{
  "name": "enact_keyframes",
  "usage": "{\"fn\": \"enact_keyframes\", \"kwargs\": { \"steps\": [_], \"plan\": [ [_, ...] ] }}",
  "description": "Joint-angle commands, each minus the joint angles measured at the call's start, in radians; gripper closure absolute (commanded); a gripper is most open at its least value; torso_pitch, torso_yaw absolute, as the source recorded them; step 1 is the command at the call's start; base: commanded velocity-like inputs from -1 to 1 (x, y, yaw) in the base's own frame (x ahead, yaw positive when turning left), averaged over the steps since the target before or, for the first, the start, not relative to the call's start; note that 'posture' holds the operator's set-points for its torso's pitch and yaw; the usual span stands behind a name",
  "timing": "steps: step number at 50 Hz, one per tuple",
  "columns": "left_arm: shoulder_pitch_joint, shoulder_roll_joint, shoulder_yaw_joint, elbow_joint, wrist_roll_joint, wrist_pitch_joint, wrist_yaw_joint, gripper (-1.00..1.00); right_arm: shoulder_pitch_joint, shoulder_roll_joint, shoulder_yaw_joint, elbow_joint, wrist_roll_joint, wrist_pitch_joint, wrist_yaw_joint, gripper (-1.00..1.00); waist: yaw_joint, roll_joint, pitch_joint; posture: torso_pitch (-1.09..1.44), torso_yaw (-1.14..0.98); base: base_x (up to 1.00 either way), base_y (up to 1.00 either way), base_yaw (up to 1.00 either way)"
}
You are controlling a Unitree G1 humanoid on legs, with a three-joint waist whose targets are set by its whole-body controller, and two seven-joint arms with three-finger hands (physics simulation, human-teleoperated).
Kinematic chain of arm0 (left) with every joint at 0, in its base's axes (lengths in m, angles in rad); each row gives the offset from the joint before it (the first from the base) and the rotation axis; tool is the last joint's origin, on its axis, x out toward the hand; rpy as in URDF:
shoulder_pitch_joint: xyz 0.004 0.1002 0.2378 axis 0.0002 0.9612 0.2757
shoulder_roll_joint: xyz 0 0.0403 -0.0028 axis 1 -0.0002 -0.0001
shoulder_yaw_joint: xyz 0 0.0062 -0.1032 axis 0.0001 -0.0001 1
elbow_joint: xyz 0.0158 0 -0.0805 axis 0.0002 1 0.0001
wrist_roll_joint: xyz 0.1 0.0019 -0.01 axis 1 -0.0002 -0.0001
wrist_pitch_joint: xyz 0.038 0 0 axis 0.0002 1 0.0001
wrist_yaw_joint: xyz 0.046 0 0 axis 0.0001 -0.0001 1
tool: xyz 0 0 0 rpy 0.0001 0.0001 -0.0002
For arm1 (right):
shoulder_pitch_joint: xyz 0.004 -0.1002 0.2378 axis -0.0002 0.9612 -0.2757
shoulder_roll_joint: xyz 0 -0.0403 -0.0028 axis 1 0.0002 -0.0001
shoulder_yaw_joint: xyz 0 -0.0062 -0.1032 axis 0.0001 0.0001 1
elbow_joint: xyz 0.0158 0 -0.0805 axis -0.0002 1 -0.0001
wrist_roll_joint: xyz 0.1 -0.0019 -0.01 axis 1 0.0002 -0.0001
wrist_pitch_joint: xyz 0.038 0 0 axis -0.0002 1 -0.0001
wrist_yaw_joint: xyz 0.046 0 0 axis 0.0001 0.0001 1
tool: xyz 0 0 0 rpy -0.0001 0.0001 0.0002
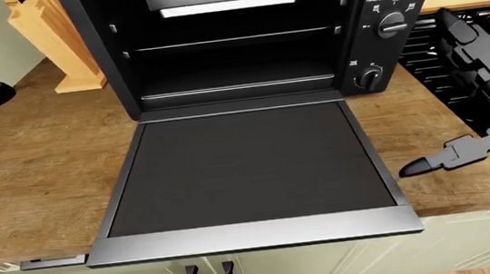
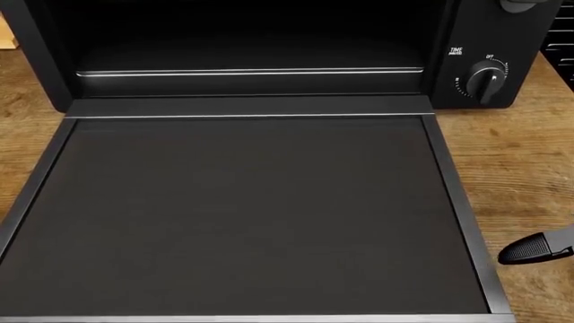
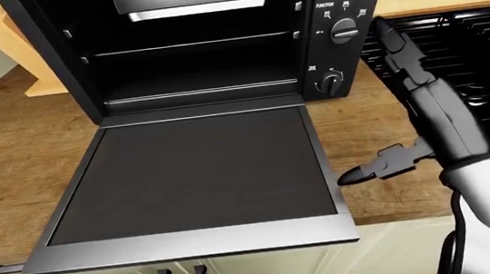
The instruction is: Close the toaster oven door.
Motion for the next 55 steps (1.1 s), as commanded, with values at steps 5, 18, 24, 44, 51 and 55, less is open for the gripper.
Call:
{"fn": "enact_keyframes", "kwargs": {
  "steps": [5, 18, 24, 44, 51, 55],
  "plan": [
    [-0.025, 0.024, 0.015, -0.024, 0.001, -0.024, 0.001, -1.00, -0.009, -0.017, -0.014, 0.009, -0.005, -0.058, -0.022, -1.00, 0.000, 0.003, -0.019, 0.00, 0.00, 0.00, 0.00, 0.00],
    [-0.025, 0.023, 0.013, -0.023, 0.002, -0.026, 0.001, -1.00, 0.003, -0.021, -0.024, 0.062, -0.028, -0.130, -0.033, -1.00, 0.000, 0.003, -0.019, 0.00, 0.00, 0.00, 0.00, 0.00],
    [-0.025, 0.021, 0.011, -0.022, 0.005, -0.027, 0.000, -1.00, 0.005, -0.024, -0.030, 0.084, -0.031, -0.150, -0.036, -1.00, -0.001, 0.002, -0.019, 0.00, 0.00, 0.00, 0.00, 0.00],
    [-0.018, 0.015, 0.014, -0.026, 0.007, -0.027, -0.003, -1.00, 0.033, -0.004, -0.030, 0.111, -0.037, -0.188, -0.044, -1.00, -0.001, 0.002, -0.020, 0.00, 0.00, 0.00, 0.00, 0.00],
    [-0.020, 0.017, 0.015, -0.027, 0.005, -0.024, -0.002, -1.00, 0.036, 0.003, -0.025, 0.110, -0.039, -0.186, -0.044, -1.00, -0.001, 0.002, -0.020, 0.00, 0.00, 0.00, 0.00, 0.00],
    [-0.021, 0.018, 0.016, -0.026, 0.003, -0.023, -0.002, -1.00, 0.041, 0.008, -0.022, 0.112, -0.042, -0.194, -0.045, -1.00, -0.001, 0.002, -0.020, 0.00, 0.00, 0.00, 0.00, 0.00]
  ]
}}
